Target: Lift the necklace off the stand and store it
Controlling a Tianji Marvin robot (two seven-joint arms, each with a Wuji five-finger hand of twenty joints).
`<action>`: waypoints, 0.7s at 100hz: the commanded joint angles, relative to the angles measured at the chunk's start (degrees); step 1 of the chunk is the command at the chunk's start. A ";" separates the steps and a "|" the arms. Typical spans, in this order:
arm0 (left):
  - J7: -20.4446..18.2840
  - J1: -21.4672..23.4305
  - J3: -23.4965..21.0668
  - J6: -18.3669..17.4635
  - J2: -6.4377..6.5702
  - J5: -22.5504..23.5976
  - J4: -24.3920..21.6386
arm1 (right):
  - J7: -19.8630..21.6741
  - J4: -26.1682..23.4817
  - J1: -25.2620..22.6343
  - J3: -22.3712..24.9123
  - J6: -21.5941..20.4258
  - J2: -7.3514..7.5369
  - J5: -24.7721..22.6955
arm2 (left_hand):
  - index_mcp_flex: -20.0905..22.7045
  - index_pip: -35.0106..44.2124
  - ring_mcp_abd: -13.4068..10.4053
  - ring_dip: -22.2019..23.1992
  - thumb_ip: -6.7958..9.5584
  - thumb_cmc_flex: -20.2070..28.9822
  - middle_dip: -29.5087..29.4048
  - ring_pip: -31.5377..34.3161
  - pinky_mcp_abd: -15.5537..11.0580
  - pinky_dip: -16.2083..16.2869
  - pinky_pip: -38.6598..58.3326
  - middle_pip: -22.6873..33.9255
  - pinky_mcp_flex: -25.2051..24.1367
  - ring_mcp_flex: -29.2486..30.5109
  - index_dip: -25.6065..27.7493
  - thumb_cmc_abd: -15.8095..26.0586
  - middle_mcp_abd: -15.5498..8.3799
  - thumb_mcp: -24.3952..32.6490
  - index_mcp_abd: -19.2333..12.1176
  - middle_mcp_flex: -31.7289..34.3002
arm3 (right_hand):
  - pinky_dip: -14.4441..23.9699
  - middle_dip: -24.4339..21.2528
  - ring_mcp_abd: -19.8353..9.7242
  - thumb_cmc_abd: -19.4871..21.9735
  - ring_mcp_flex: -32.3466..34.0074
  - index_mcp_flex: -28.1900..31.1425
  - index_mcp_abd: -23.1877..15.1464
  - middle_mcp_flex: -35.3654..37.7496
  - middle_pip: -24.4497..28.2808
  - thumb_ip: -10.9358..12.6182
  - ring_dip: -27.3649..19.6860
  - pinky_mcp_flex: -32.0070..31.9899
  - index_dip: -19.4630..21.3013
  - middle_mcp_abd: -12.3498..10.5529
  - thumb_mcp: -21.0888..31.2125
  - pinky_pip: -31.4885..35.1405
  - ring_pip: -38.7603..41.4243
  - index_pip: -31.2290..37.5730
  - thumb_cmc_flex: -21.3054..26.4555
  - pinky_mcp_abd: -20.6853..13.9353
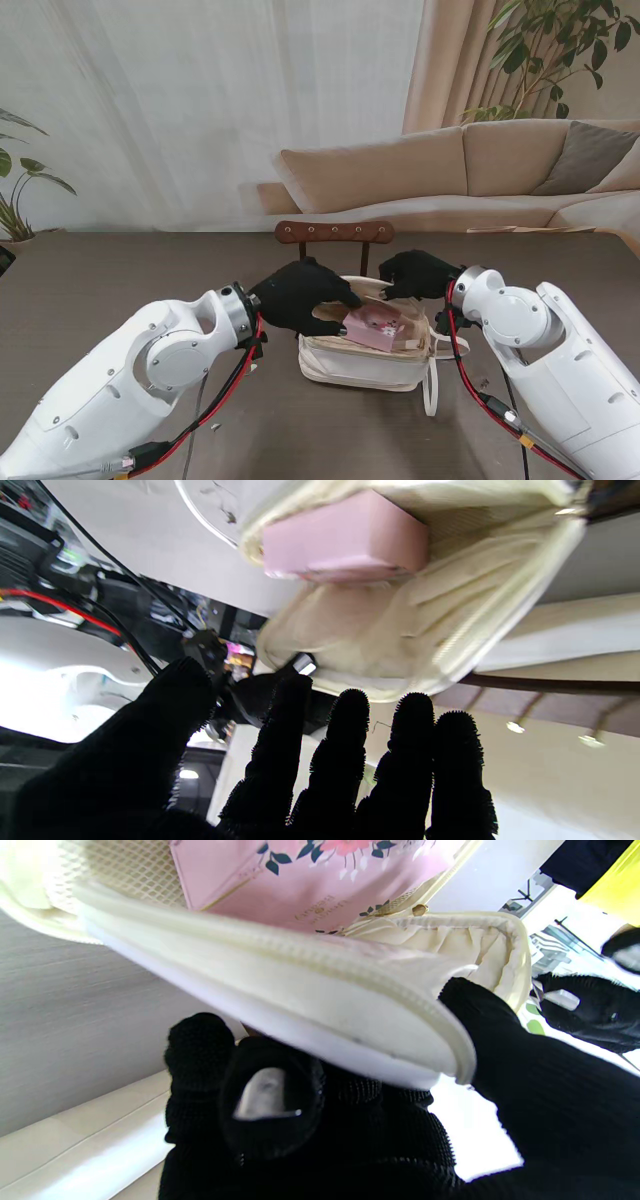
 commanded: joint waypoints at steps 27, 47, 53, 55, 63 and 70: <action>1.41 6.05 -5.15 4.88 0.16 2.68 -1.68 | 2.20 -1.01 -3.18 1.03 -5.61 0.90 -2.29 | -0.17 -0.15 0.78 0.94 1.37 1.62 0.45 0.35 1.16 -1.44 1.03 -0.74 -1.71 1.00 0.30 1.98 0.33 1.32 0.14 0.76 | 2.44 -0.18 0.41 3.56 1.00 -0.63 -8.15 -0.12 -6.16 1.54 -4.70 11.23 -1.40 1.37 0.23 0.99 -8.12 -0.52 2.15 1.68; 2.69 8.21 -6.05 7.24 0.08 3.94 -0.66 | 1.57 -1.80 -4.55 2.00 -9.90 1.26 -5.03 | -1.25 -0.87 0.88 0.80 1.49 1.72 0.36 -0.02 1.23 -1.94 0.72 -1.04 -2.26 0.17 0.14 2.55 0.53 0.72 0.48 0.08 | -0.82 -6.59 2.53 4.69 -5.56 -1.45 -12.86 -14.91 -16.88 2.36 -16.82 -1.24 -3.35 1.60 -1.44 -8.49 -40.42 -2.57 0.63 0.86; 3.34 8.69 -6.22 7.78 0.00 4.13 -0.16 | 1.25 -2.44 -4.94 2.17 -10.24 1.24 -5.19 | -0.99 -0.84 1.13 0.72 1.53 1.90 0.35 -0.13 1.31 -2.15 0.45 -1.06 -2.45 -0.05 0.18 2.68 0.73 0.47 0.32 -0.02 | -1.42 -10.18 2.57 4.23 -7.48 -1.17 -13.45 -16.46 -19.79 2.45 -17.88 -2.43 -4.93 1.49 -1.19 -9.29 -45.40 -2.85 0.44 0.64; 3.69 8.80 -6.23 7.88 -0.06 4.08 0.10 | 1.32 -2.67 -5.05 2.22 -10.30 1.27 -5.14 | -1.22 -0.95 1.10 0.69 1.55 1.97 0.34 -0.17 1.31 -2.21 0.39 -1.08 -2.48 -0.14 0.15 2.76 0.79 0.40 0.01 -0.08 | -1.64 -11.27 2.63 4.11 -8.31 -1.17 -13.41 -16.98 -20.50 2.49 -18.26 -2.84 -5.51 1.31 -1.12 -9.59 -46.90 -2.91 0.39 0.49; 4.92 9.11 -6.14 8.17 -0.33 3.26 1.11 | 2.28 -3.64 -5.44 2.44 -10.38 1.48 -4.79 | -1.36 -1.15 1.38 0.58 1.60 2.42 0.30 -0.30 1.48 -2.42 0.13 -1.17 -2.83 -0.44 0.09 2.89 1.08 0.19 -1.15 -0.20 | -2.56 -14.68 2.92 3.77 -11.93 -1.96 -13.03 -19.73 -22.09 2.63 -19.59 -4.97 -8.63 1.00 -1.10 -11.04 -51.63 -3.44 -0.07 0.18; 5.59 9.28 -6.14 8.17 -0.46 2.75 1.77 | 2.81 -4.13 -5.56 2.42 -10.59 1.58 -4.44 | -1.31 -1.26 1.33 0.51 1.60 2.63 0.30 -0.34 1.48 -2.55 0.02 -1.18 -2.93 -0.56 0.05 2.97 1.13 -0.06 -1.49 -0.15 | -2.85 -16.15 3.37 2.49 -14.96 -2.65 -13.05 -22.15 -22.76 3.05 -20.53 -6.93 -11.20 0.64 -0.61 -11.92 -53.88 -3.83 -1.83 -0.08</action>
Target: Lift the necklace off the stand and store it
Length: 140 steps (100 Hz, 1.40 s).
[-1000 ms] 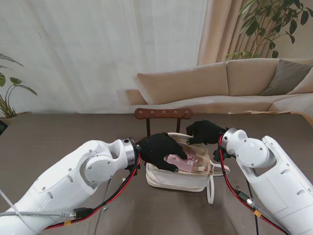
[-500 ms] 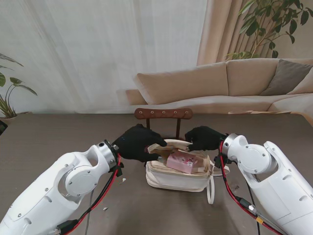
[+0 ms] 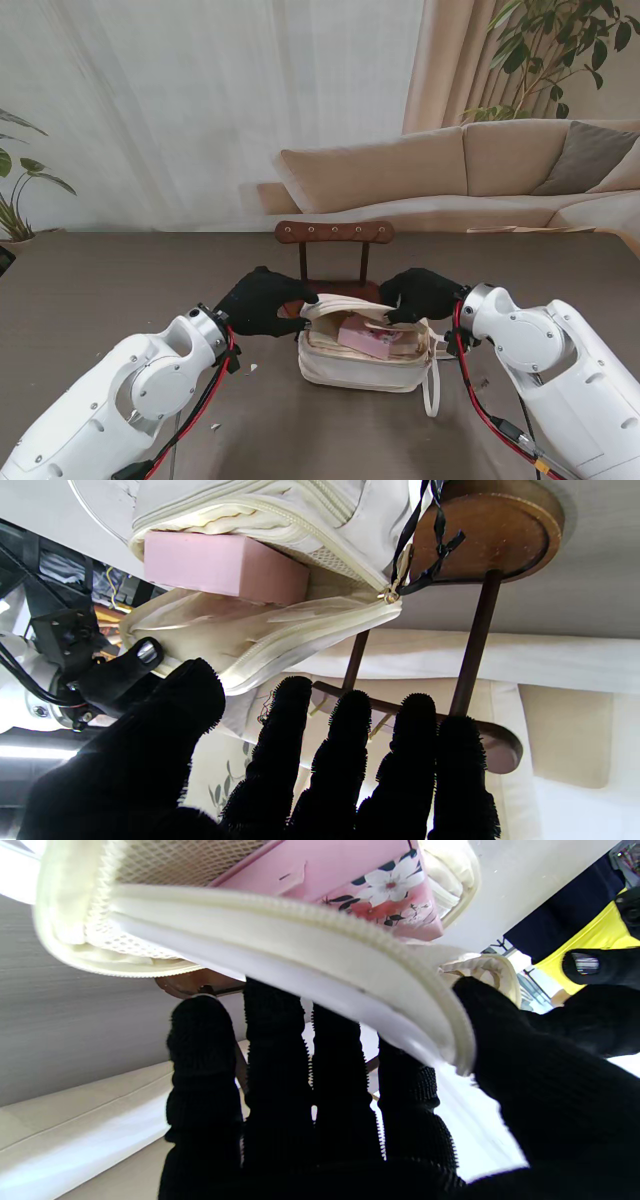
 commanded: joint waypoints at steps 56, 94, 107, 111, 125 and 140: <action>-2.89 3.05 -2.21 0.37 0.12 -0.07 0.40 | -1.38 -1.65 0.20 -5.18 8.31 -1.58 6.85 | -0.35 -0.74 1.25 0.23 1.83 1.27 0.31 -0.37 0.78 -1.22 -0.19 -0.72 -1.79 -0.81 0.11 3.23 0.68 -1.23 -1.91 -0.49 | 2.30 -4.18 3.44 16.06 12.94 -6.20 -2.44 1.44 1.27 9.80 1.82 8.08 -0.98 3.25 -6.92 10.49 11.35 -9.11 -15.60 5.04; -6.35 4.31 -4.10 2.59 0.67 0.12 0.33 | -11.00 -1.71 0.09 -9.37 5.08 -2.44 -7.52 | -2.15 -2.23 1.69 0.32 2.01 1.46 1.14 -0.19 0.65 -0.93 0.20 -0.08 -1.92 -0.45 -0.60 4.20 2.18 -2.09 -0.01 -0.60 | 1.83 2.18 -1.08 -3.04 9.71 -4.54 -6.00 0.23 6.56 3.37 2.59 4.07 -6.58 0.94 -4.17 10.23 14.64 -6.00 -7.41 0.57; -8.88 4.36 -3.93 4.74 1.04 0.01 0.92 | -12.31 -1.26 -0.07 -9.45 2.52 -2.23 -11.55 | -4.94 -5.51 1.55 1.09 2.17 1.85 3.41 0.75 0.50 1.63 3.65 0.99 -1.48 1.83 -3.26 4.45 3.05 -3.23 0.48 -0.77 | 2.04 1.33 -0.07 -4.91 -0.85 -5.92 -4.48 -6.96 5.37 11.04 2.45 -4.93 -1.69 0.98 -2.54 4.18 7.18 -14.01 -11.02 0.06; -9.25 4.22 -3.70 5.46 1.08 -0.08 1.36 | -12.65 -1.06 -0.13 -9.39 1.83 -2.17 -12.46 | -6.15 -6.78 1.54 1.54 2.21 2.04 4.68 1.04 0.50 3.23 5.34 1.45 -1.42 2.68 -4.85 4.47 3.51 -3.37 0.62 -0.91 | 1.88 1.00 -0.05 -5.72 -2.51 -6.25 -4.63 -7.86 5.14 11.80 1.89 -6.25 -0.87 0.88 -2.41 3.24 6.20 -15.18 -11.40 -0.14; -12.38 2.90 -2.46 8.07 1.53 -0.02 2.65 | -12.03 -0.72 -0.54 -8.96 0.43 -1.88 -12.83 | -12.83 -11.06 1.73 2.55 2.23 2.56 8.08 1.68 -0.37 7.78 9.70 2.26 -1.68 4.61 -10.32 5.01 4.63 -4.59 -1.19 -2.72 | 1.21 -0.13 0.45 -6.89 -6.57 -8.92 -4.49 -10.49 3.77 11.54 0.14 -9.61 -0.86 1.14 -2.94 0.57 3.07 -18.37 -12.28 -0.11; -14.91 0.10 -0.27 10.10 1.92 0.36 4.98 | -11.90 -0.24 -0.84 -8.82 -0.26 -1.80 -12.70 | -20.50 -14.03 1.50 3.46 2.60 3.53 12.29 2.33 -2.62 12.98 15.10 3.13 -2.61 6.35 -14.32 6.41 4.53 -6.90 -7.91 -6.58 | 1.15 -0.60 0.52 -6.28 -6.08 -9.18 -4.35 -9.71 3.76 11.66 -0.34 -9.37 -1.16 0.94 -3.02 0.22 2.73 -19.05 -12.10 -0.16</action>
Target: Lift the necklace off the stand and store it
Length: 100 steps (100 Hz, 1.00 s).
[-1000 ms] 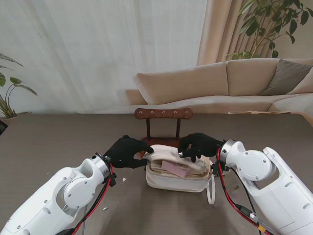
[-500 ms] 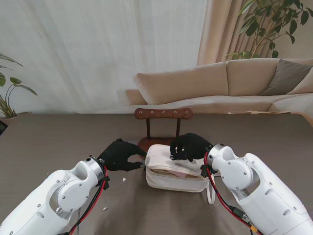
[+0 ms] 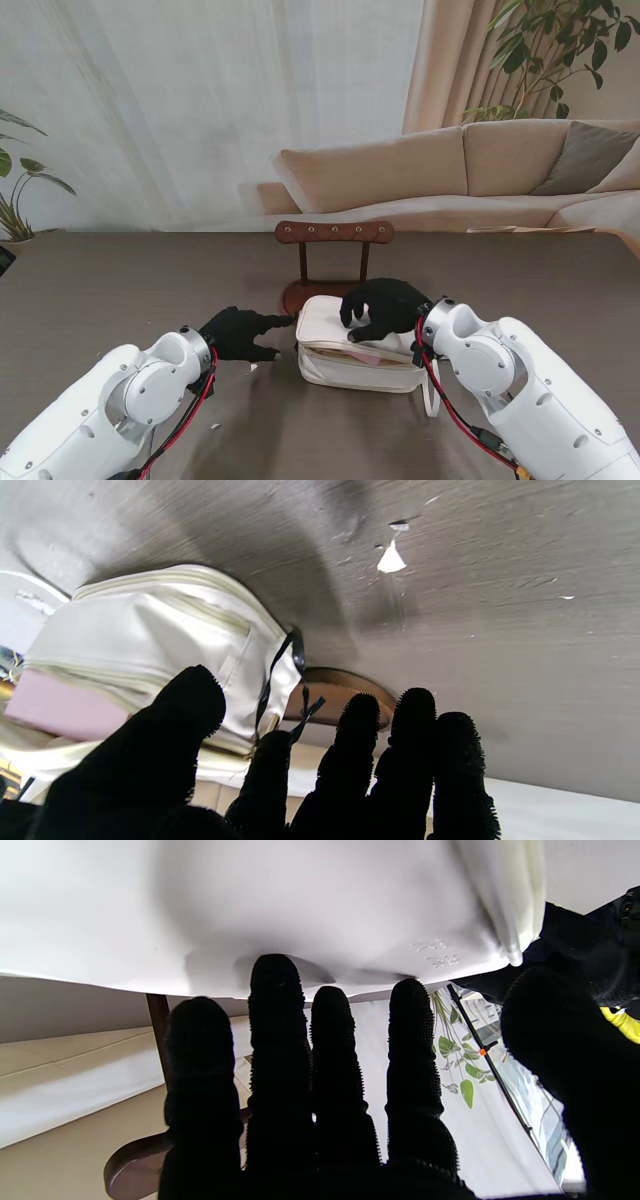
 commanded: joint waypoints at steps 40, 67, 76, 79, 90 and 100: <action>2.54 -8.04 7.29 6.09 -0.91 0.10 8.10 | 2.14 0.95 -1.09 -0.15 -0.38 0.24 1.45 | -11.34 -2.42 -2.24 13.23 2.10 1.47 6.91 14.22 -3.59 8.52 13.50 2.59 1.11 3.37 -4.18 4.28 1.41 -4.66 1.54 -4.73 | 0.19 -1.09 0.90 -1.28 -0.11 -1.98 -0.58 0.67 -0.32 1.53 -2.55 -8.50 0.38 -1.06 1.80 -0.06 -3.41 -0.36 -1.37 -1.29; 6.96 -13.09 11.38 3.54 -2.53 -6.96 15.07 | 2.51 1.21 -1.11 -0.64 -0.33 0.24 2.38 | -9.11 -1.69 -2.28 14.12 2.06 2.73 6.72 14.70 -3.58 8.44 14.39 2.89 1.28 3.67 -3.88 3.33 1.18 -3.05 -4.72 -4.83 | 0.08 -1.15 0.94 -1.74 -0.05 -2.18 -0.66 0.51 -0.46 1.46 -2.58 -8.69 0.24 -0.99 1.97 -0.19 -3.52 -0.36 -1.26 -1.32; 7.47 -14.69 12.73 1.43 -3.06 -10.06 17.42 | 2.79 1.30 -1.06 -0.96 -0.22 0.26 2.89 | -6.08 -0.98 -2.31 14.62 1.88 4.36 6.74 15.28 -3.59 8.43 14.74 3.17 1.28 3.84 -3.42 2.51 0.95 -1.55 -7.90 -4.80 | 0.08 -1.10 0.77 -1.52 -0.10 -2.23 -0.65 0.49 -0.35 1.46 -2.57 -8.73 0.22 -1.09 1.96 -0.18 -3.53 -0.29 -1.21 -1.33; 8.04 -15.02 13.06 0.83 -3.25 -10.54 18.09 | 2.76 1.36 -1.03 -1.04 -0.33 0.26 2.85 | -4.35 -0.66 -2.39 15.00 1.38 4.97 6.90 15.67 -3.47 8.42 15.02 3.62 1.36 4.07 -2.74 2.10 0.86 -0.30 -8.43 -4.42 | 0.08 -1.11 0.85 -1.52 -0.05 -2.20 -0.70 0.44 -0.35 1.46 -2.56 -8.69 0.22 -1.10 1.93 -0.17 -3.51 -0.26 -1.22 -1.39; 8.88 -15.45 13.54 -0.67 -3.51 -11.31 19.05 | 2.48 1.88 -0.96 -1.36 -0.43 0.20 3.06 | 0.51 2.86 -2.52 15.69 0.69 7.29 7.60 16.47 -3.10 8.42 15.62 4.91 1.91 5.02 0.09 1.30 0.59 1.92 -8.94 -3.26 | 0.05 -1.14 0.82 -1.30 -0.09 -2.36 -0.78 0.32 -0.39 1.48 -2.57 -8.76 0.17 -1.01 1.85 -0.22 -3.53 -0.27 -1.18 -1.48; 8.87 -15.10 13.21 -1.68 -3.58 -12.46 19.03 | 2.26 2.39 -0.90 -1.50 -0.49 0.16 3.24 | 4.54 8.37 -2.66 15.79 0.37 8.74 7.78 16.55 -2.43 8.24 15.68 5.43 2.71 6.00 3.68 0.25 0.97 4.02 -7.18 -1.80 | 0.06 -1.15 0.81 -1.11 -0.01 -2.33 -0.79 0.35 -0.36 1.51 -2.55 -8.62 0.14 -1.09 1.77 -0.12 -3.46 -0.23 -1.13 -1.54</action>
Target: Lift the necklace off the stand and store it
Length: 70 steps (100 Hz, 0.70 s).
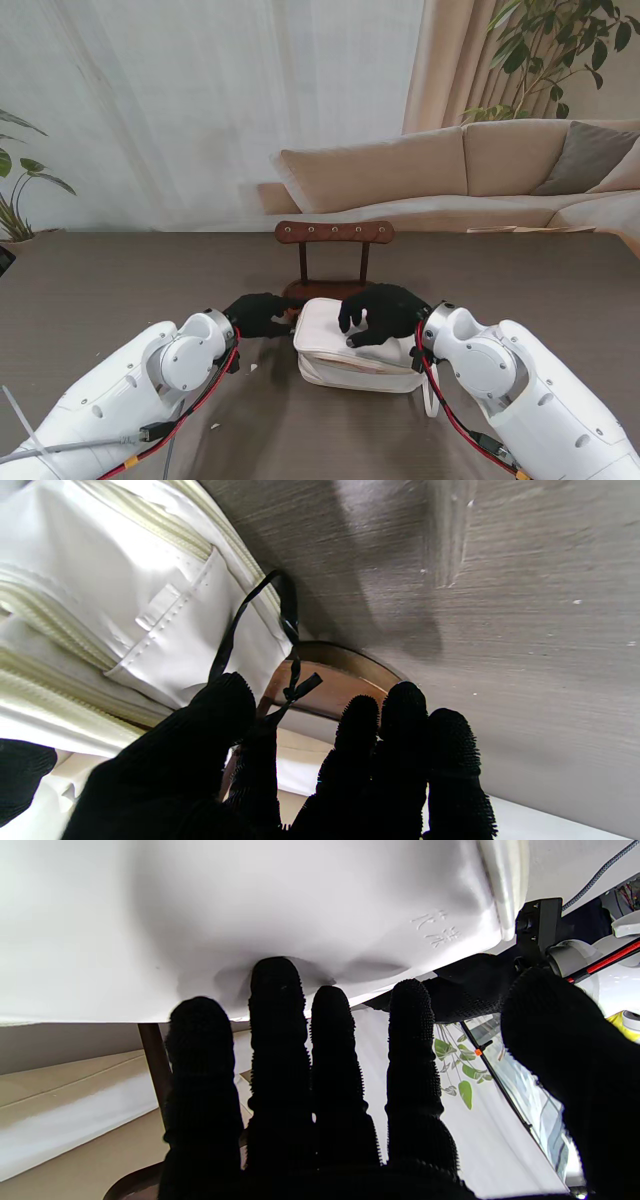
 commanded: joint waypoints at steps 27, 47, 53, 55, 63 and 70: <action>1.70 1.79 -1.31 -1.62 -1.49 -4.20 0.09 | 0.84 2.12 -0.77 -0.96 -0.11 -0.21 0.19 | 15.24 24.79 -0.97 1.27 -3.07 12.83 0.59 3.13 1.39 -1.00 4.85 3.74 6.82 8.80 22.09 -8.21 -0.86 -1.25 2.59 9.60 | 0.03 -0.41 0.96 -0.80 0.93 -2.41 -0.62 0.18 -0.33 1.57 -3.45 -8.61 0.07 -0.98 1.61 -0.08 -5.30 -0.16 -1.02 -1.43; 1.80 3.67 -2.73 -1.24 -2.40 -10.87 -0.72 | 2.76 1.18 -1.10 -0.38 -1.00 0.24 0.42 | 17.84 42.39 0.08 1.78 -2.71 15.67 13.63 4.34 2.46 -1.45 5.83 7.02 7.37 11.10 26.25 -5.70 -1.71 -5.12 6.45 15.34 | -2.10 -2.09 1.85 0.54 -3.03 -5.93 -1.71 -3.80 -3.28 1.69 -5.45 -12.87 -1.57 -1.04 -0.08 -5.46 -9.94 -3.22 -1.49 -0.79; 0.74 4.77 -3.72 -0.92 -2.08 -11.09 -2.15 | 4.43 0.90 -1.12 -0.12 -1.81 0.64 0.55 | 16.55 43.75 -0.14 2.44 -2.84 16.54 16.41 5.47 2.38 -1.34 5.95 7.72 7.37 11.49 27.73 -4.91 -1.83 -5.66 7.55 15.83 | -3.82 -3.64 2.73 1.27 -6.37 -8.35 -2.19 -6.69 -5.23 1.81 -7.44 -15.95 -3.01 -0.99 -1.41 -9.52 -14.00 -5.06 -1.97 -0.41; 0.42 5.19 -4.10 -0.87 -1.96 -11.04 -2.68 | 4.68 0.90 -1.15 -0.06 -2.11 0.73 0.47 | 16.25 44.17 -0.47 2.79 -2.86 16.76 17.25 6.07 2.39 -1.30 6.02 7.97 7.44 11.59 28.11 -4.69 -1.88 -5.89 7.85 16.09 | -4.64 -4.32 3.09 1.51 -7.32 -8.94 -2.23 -7.43 -5.81 1.83 -8.37 -16.92 -3.59 -0.96 -1.92 -11.30 -15.63 -5.44 -2.24 -0.17; -0.96 7.10 -5.75 -0.45 -1.40 -10.80 -5.05 | 4.54 1.30 -1.45 0.12 -3.24 0.83 0.00 | 15.52 45.21 -1.08 3.85 -2.83 17.57 19.74 7.93 2.53 -1.17 6.29 8.74 7.78 12.04 28.77 -4.37 -2.11 -6.28 9.60 16.88 | -6.37 -5.69 3.79 2.10 -9.25 -10.15 -2.24 -8.63 -6.68 1.80 -10.23 -19.02 -4.84 -0.99 -3.17 -14.96 -18.77 -5.83 -3.36 0.35; -2.69 8.85 -7.21 0.13 -0.82 -10.64 -7.28 | 4.61 1.75 -1.73 0.20 -3.83 0.93 -0.10 | 15.29 45.71 -1.56 4.63 -2.81 17.92 21.37 9.41 2.70 -1.08 6.55 9.40 8.16 12.57 28.85 -4.42 -2.27 -6.13 11.26 17.69 | -7.09 -6.28 4.22 3.20 -10.75 -11.25 -2.16 -10.10 -7.12 1.70 -11.12 -20.30 -5.57 -0.94 -4.45 -16.80 -20.44 -6.16 -4.47 0.49</action>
